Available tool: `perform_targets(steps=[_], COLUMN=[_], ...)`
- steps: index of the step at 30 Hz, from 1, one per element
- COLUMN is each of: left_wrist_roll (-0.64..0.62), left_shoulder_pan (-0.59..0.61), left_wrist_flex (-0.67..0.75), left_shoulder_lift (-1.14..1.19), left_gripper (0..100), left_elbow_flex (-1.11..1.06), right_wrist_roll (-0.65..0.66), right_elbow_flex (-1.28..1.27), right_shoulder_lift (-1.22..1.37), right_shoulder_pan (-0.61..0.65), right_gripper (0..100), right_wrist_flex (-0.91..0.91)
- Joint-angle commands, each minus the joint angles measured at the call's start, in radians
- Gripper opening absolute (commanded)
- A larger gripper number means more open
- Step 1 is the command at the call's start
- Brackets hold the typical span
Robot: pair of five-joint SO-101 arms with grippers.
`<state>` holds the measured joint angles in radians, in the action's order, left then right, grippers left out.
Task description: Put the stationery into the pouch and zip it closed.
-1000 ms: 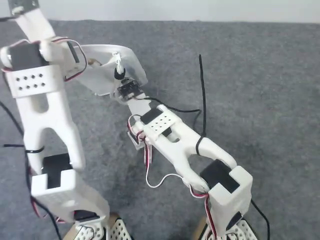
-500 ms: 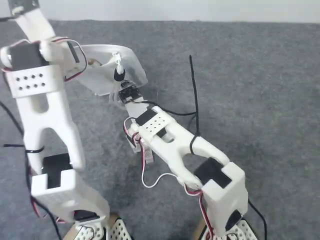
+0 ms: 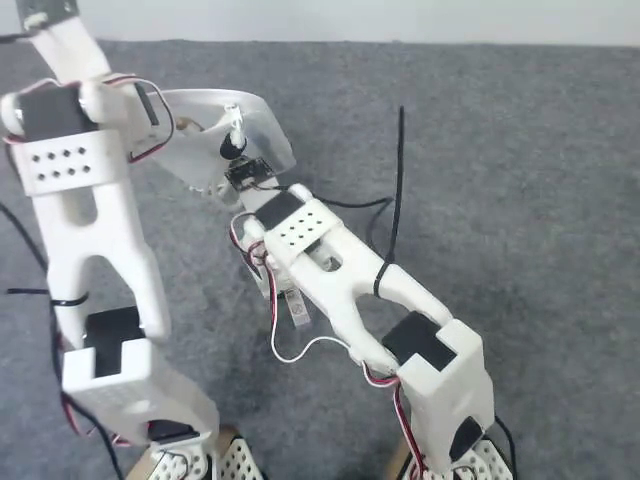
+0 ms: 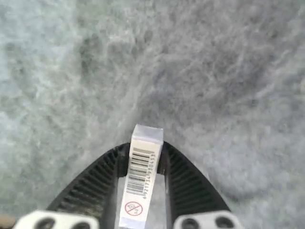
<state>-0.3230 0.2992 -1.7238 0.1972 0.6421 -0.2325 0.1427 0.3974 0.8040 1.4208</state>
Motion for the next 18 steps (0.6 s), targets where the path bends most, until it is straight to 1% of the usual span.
perform_targets(steps=[1,6,11,13,18], left_wrist_roll=[-0.008,-0.009,-0.009,-0.009,-0.006], left_shoulder_pan=[-0.008,-0.037,-0.060,-0.077,-0.094], left_wrist_flex=[-0.020,-0.029,-0.029,-0.028,-0.028], left_shoulder_lift=[-0.005,-0.008,-0.114,-0.180,-0.308], left_gripper=[1,1,1,1,1], left_elbow_flex=[-0.010,-0.010,-0.077,-0.119,-0.188], right_wrist_roll=[0.086,0.302,0.427,0.450,0.450], right_elbow_flex=[0.107,0.101,0.020,-0.049,-0.269], right_shoulder_lift=[-0.113,-0.292,-0.461,-0.535,-0.760], right_shoulder_pan=[0.007,-0.022,-0.076,-0.082,-0.079], right_gripper=[0.6,0.6,0.7,0.7,0.7], right_wrist_flex=[0.117,0.200,0.168,0.120,-0.039])
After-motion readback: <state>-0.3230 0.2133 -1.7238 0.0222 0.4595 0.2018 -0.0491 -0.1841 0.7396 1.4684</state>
